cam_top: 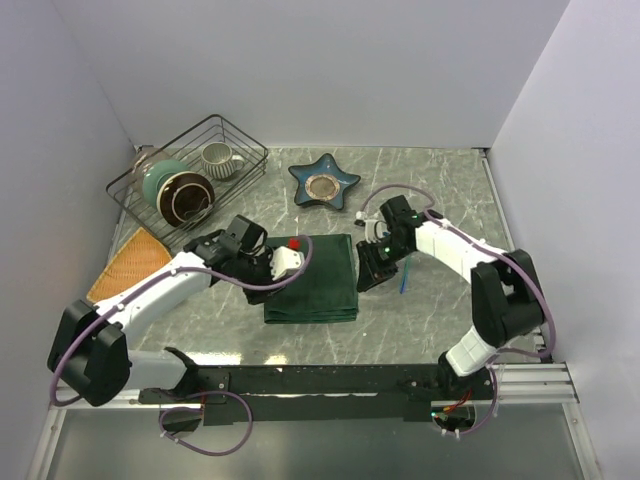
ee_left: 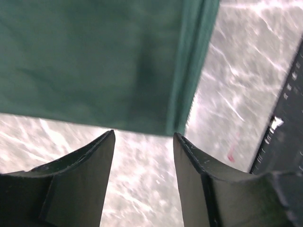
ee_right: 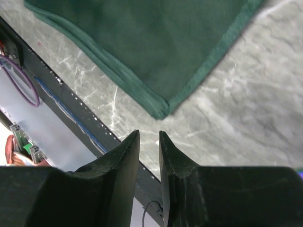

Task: Fold the napkin into a case and place the utensils inside
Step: Smooth out the square-folded napkin at the center of the board.

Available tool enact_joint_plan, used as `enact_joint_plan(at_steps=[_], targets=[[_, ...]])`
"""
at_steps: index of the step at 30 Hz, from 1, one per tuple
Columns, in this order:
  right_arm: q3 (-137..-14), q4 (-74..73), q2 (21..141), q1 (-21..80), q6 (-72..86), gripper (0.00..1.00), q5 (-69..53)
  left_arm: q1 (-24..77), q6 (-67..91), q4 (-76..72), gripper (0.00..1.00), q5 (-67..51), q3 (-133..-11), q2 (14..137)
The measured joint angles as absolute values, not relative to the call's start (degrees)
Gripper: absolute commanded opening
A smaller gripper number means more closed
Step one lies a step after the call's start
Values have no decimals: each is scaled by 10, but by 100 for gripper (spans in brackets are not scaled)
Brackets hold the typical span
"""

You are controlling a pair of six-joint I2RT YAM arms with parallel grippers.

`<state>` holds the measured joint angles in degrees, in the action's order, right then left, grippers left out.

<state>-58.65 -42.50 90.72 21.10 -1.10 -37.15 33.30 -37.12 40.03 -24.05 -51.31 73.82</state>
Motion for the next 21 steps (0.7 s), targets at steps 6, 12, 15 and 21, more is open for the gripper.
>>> enact_joint_plan(at_steps=[6, 12, 15, 21], targets=[[-601, -409, 985, 224, -2, 30, -372, 367, -364, 342, 63, -208, -499, 757], [-610, -412, 1030, 228, 11, 32, -376, 406, -365, 316, 61, -170, -471, 773], [-623, -410, 1044, 232, 15, 32, -380, 421, -368, 303, 60, -156, -459, 779], [-626, -410, 1056, 236, 20, 34, -387, 439, -376, 290, 59, -131, -439, 792]])
